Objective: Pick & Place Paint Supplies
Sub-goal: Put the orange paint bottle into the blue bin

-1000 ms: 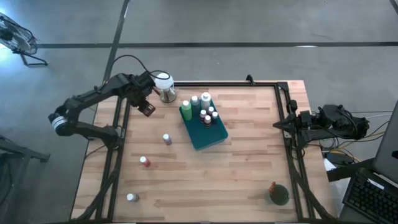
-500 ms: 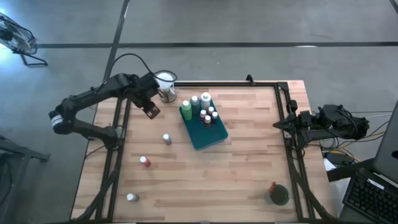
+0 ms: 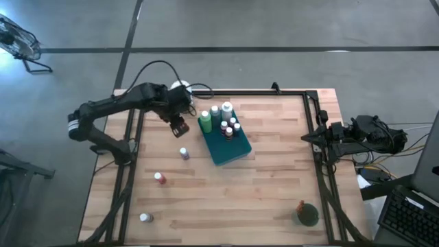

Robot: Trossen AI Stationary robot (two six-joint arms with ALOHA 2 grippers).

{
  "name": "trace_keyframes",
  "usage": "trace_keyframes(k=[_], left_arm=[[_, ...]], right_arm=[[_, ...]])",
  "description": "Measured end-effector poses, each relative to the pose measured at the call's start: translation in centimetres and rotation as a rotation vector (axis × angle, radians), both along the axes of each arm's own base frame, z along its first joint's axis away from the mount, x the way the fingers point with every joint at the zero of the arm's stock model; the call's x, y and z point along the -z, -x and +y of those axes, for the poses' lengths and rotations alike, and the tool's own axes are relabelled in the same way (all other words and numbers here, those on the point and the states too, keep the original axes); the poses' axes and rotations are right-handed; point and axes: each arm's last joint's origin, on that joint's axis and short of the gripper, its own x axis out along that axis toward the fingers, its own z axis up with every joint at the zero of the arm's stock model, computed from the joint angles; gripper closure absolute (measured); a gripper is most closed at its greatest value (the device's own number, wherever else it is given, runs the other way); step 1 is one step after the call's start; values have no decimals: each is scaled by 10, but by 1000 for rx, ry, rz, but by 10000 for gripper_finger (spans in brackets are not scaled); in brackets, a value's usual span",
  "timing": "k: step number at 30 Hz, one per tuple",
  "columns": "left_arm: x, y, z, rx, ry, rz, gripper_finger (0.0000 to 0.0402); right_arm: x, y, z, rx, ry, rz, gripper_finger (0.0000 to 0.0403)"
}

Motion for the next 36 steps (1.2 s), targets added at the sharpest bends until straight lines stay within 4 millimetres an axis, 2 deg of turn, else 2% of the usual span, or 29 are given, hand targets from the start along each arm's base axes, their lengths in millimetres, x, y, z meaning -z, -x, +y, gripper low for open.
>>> trace_keyframes(k=[9, 16, 29, 36], left_arm=[[-10, -46, -8, 162, -22, 17, 277], [-14, -71, -7, 294, -63, 28, 277], [-4, -88, -4, 526, -121, 95, 277], [0, -96, -6, 774, -211, 109, 277]], right_arm=[[0, 0, 0, 0, 0, 0, 394], [0, 0, 0, 0, 0, 0, 394], [0, 0, 0, 0, 0, 0, 394], [0, 0, 0, 0, 0, 0, 394]])
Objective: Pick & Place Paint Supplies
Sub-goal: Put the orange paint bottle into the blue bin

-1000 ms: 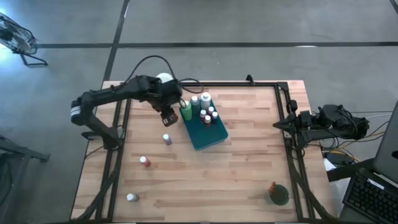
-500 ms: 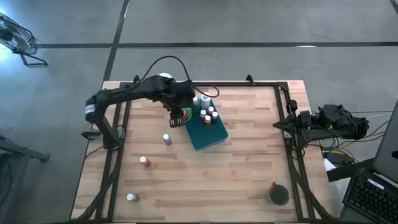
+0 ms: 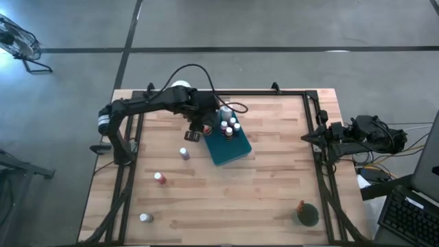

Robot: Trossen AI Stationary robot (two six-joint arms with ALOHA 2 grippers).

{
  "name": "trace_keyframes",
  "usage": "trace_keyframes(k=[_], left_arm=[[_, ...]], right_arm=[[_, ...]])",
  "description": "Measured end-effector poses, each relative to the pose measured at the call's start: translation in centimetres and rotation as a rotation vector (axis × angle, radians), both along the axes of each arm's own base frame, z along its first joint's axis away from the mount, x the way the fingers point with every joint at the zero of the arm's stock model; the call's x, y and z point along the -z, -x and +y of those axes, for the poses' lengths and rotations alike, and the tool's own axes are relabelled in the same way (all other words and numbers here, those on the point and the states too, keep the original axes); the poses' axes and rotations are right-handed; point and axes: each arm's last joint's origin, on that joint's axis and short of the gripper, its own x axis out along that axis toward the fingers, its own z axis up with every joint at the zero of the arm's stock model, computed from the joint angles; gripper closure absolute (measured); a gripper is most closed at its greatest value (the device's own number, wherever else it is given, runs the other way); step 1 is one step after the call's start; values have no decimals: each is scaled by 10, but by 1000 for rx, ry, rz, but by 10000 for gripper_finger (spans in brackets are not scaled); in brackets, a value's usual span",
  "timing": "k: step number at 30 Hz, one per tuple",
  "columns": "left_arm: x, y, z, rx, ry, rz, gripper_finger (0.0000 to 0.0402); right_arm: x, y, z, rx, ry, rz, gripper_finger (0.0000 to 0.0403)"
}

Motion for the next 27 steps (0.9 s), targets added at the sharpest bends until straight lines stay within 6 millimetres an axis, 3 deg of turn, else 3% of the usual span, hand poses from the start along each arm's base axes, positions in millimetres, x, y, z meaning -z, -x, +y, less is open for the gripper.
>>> trace_keyframes(k=[11, 27], left_arm=[[0, -9, -2, 337, -66, -40, 277], [30, -35, 6, 481, -125, 64, 277]], right_arm=[[0, 0, 0, 0, 0, 0, 394], [0, 0, 0, 0, 0, 0, 394]])
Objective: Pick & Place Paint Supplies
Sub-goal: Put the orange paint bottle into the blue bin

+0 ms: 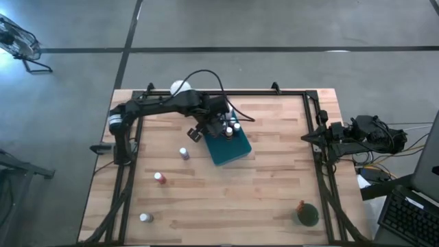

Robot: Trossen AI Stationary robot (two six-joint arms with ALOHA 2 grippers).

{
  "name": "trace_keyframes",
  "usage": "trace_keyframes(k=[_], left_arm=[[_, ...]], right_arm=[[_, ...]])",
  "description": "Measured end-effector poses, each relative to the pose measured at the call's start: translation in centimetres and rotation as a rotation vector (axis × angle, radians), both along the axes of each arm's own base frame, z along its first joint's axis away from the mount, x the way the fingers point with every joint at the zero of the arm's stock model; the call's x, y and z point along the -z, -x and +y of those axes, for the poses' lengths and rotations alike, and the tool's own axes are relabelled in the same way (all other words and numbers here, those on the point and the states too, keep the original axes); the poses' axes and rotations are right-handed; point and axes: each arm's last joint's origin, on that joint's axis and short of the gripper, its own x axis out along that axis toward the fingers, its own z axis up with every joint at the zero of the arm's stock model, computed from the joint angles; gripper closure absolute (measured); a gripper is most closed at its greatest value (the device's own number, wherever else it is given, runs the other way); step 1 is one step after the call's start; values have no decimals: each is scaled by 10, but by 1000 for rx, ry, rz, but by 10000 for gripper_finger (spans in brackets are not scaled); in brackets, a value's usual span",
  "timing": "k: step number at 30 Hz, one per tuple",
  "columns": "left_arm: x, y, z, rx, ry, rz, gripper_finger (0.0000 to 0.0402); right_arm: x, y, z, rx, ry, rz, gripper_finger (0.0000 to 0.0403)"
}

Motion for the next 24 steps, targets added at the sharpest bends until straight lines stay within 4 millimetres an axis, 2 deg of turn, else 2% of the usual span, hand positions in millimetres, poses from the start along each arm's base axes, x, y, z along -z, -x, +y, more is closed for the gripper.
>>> trace_keyframes(k=[9, 17, 24], left_arm=[[18, -14, 7, 50, -83, 45, 277], [36, -23, 11, 51, -82, 88, 277], [40, -26, 12, 59, -67, 80, 277]], right_arm=[[0, 0, 0, 0, 0, 0, 394], [0, 0, 0, 0, 0, -1, 394], [0, 0, 0, 0, 0, 0, 394]])
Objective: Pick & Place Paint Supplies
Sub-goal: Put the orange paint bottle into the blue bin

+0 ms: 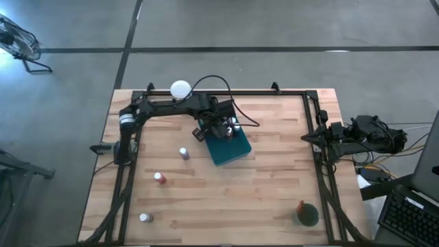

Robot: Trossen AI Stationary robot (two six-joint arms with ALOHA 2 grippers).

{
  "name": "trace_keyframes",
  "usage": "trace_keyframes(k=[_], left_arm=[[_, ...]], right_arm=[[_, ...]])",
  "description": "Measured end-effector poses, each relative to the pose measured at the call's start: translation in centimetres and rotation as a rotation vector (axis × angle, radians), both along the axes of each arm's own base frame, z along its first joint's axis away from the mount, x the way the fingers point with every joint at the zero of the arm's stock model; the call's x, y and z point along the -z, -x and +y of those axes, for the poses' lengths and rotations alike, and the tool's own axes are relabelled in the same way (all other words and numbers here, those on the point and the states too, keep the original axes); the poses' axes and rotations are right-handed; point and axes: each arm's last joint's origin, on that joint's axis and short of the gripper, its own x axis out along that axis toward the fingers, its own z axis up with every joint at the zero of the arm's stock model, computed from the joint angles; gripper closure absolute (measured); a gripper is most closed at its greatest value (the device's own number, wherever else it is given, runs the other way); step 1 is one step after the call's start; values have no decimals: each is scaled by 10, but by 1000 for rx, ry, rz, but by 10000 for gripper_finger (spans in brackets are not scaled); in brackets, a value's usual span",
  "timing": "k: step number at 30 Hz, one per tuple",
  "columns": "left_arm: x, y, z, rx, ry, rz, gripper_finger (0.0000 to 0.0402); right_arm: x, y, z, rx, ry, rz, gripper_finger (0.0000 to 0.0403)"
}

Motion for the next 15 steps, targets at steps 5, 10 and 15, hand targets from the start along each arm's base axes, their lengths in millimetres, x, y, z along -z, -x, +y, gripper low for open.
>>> trace_keyframes(k=[5, 10, 15], left_arm=[[2, -1, 0, 13, 48, -14, 277], [4, 0, 3, 10, 63, -14, 277], [13, 2, 7, 3, 88, 6, 277]], right_arm=[[0, 0, 0, 1, 0, 0, 394], [0, 0, 0, 0, 0, 0, 394], [0, 0, 0, 0, 0, 0, 394]])
